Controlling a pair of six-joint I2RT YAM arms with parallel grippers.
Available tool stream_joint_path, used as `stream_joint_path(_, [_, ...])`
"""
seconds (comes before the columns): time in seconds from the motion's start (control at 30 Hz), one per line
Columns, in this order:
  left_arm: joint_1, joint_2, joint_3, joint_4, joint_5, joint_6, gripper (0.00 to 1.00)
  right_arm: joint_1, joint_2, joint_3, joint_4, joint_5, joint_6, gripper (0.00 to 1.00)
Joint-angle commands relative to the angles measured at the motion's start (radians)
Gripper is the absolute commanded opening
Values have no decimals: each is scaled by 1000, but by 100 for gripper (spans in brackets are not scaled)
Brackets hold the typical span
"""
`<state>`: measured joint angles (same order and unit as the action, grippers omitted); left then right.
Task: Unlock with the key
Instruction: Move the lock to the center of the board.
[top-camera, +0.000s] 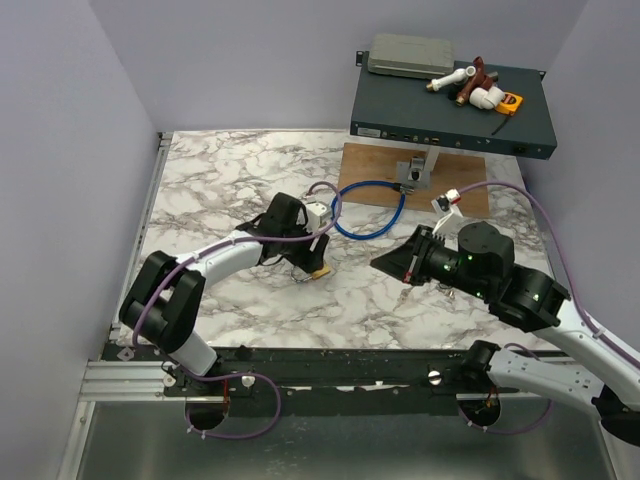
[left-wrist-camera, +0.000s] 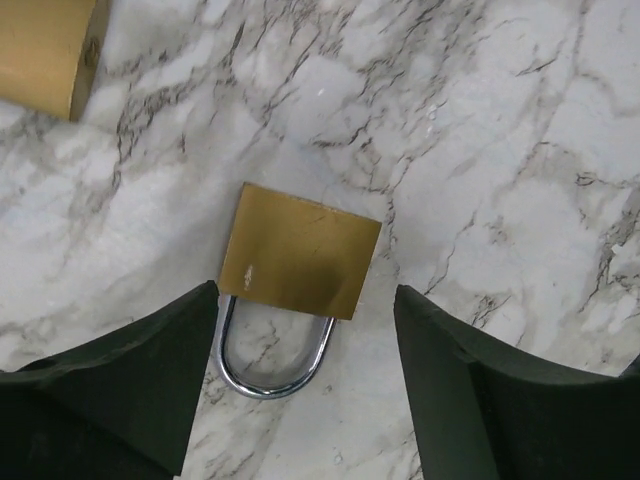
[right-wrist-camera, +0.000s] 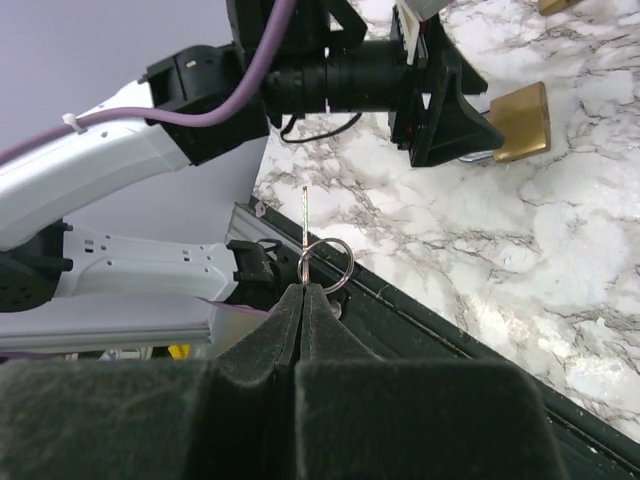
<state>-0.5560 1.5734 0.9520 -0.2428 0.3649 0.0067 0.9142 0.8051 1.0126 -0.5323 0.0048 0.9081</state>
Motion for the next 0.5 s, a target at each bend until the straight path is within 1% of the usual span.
stream_joint_path(0.0, [1,-54,-91,79,-124,-136,59,-4,-47,21,-63,60,8,1])
stream_joint_path(0.07, [0,-63,-103,79,-120,-139,46,-5,-56,18,-76,66,9,1])
stream_joint_path(0.13, [0,-75,-112,82,-126,-139,29,-3,-58,20,-88,69,9,1])
stream_joint_path(0.17, [0,-81,-114,83,-127,-140,24,-4,-58,21,-93,68,9,1])
stream_joint_path(0.2, [-1,-88,-116,82,-131,-141,21,-4,-59,22,-93,68,9,1])
stream_joint_path(0.33, [-15,-81,-113,79,-138,-139,20,-4,-60,18,-94,64,9,1])
stream_joint_path(0.4, [-44,-58,-95,67,-161,-127,20,-4,-61,21,-94,63,10,1])
stream_joint_path(0.47, [-70,-30,-73,37,-187,-123,19,-3,-61,26,-95,66,8,1])
